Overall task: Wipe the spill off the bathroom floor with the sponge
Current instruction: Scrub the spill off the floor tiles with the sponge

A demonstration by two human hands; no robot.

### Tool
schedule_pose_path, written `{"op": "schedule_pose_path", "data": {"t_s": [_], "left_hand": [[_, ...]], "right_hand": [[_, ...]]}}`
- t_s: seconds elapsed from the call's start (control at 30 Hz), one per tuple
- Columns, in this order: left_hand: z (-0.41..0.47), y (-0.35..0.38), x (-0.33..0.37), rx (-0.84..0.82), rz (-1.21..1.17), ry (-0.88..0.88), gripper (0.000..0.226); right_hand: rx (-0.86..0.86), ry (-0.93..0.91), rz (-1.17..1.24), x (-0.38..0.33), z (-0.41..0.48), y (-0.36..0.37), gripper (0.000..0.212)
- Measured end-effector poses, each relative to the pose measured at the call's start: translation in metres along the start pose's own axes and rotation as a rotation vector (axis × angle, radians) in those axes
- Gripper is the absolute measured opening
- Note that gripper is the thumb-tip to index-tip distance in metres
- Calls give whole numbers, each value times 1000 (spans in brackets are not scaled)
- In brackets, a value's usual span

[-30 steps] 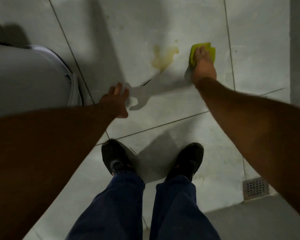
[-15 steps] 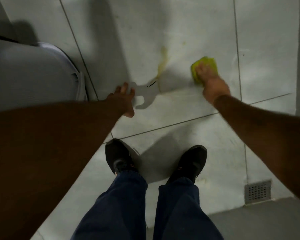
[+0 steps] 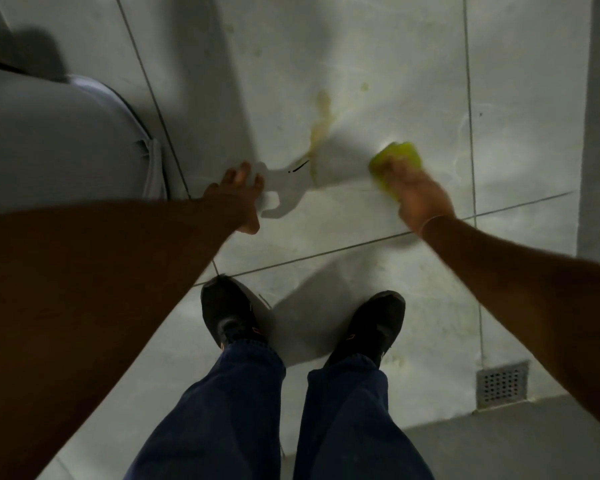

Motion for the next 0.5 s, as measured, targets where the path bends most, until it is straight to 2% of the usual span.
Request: {"op": "schedule_pose_path", "data": {"t_s": [0.07,0.1,0.2,0.27,0.33,0.4,0.5], "left_hand": [[-1,4,-1,17,9,-5,116],[-2,5,-1,26,14,0,116],[-5,9,1,72,13,19,115],[-7,8,1,87,11,9,113],[-8,4,3,85,17,4,111],[-12,0,1,94,29,4,109],[-12,-4,7,76,0,3,108]], "right_hand": [[6,318,10,35,12,-16,82],[-13,418,10,48,23,-22,81],[-13,487,76,43,53,-34,70],[14,371,25,5,59,-32,67],[48,96,-94,-36,51,-19,71],[-31,-152,-177,-58,38,-9,74],[-78,-232,-292,-37,33,-18,75]]}}
Point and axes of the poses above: each hand's wrist, its own z-axis towards the middle knuckle, its own y-axis out of the palm, x = y × z, the point moved 3 cm from there along z, towards the middle knuckle, and after that the axes turned 11 degrees about -z, right-handed, at the moved point
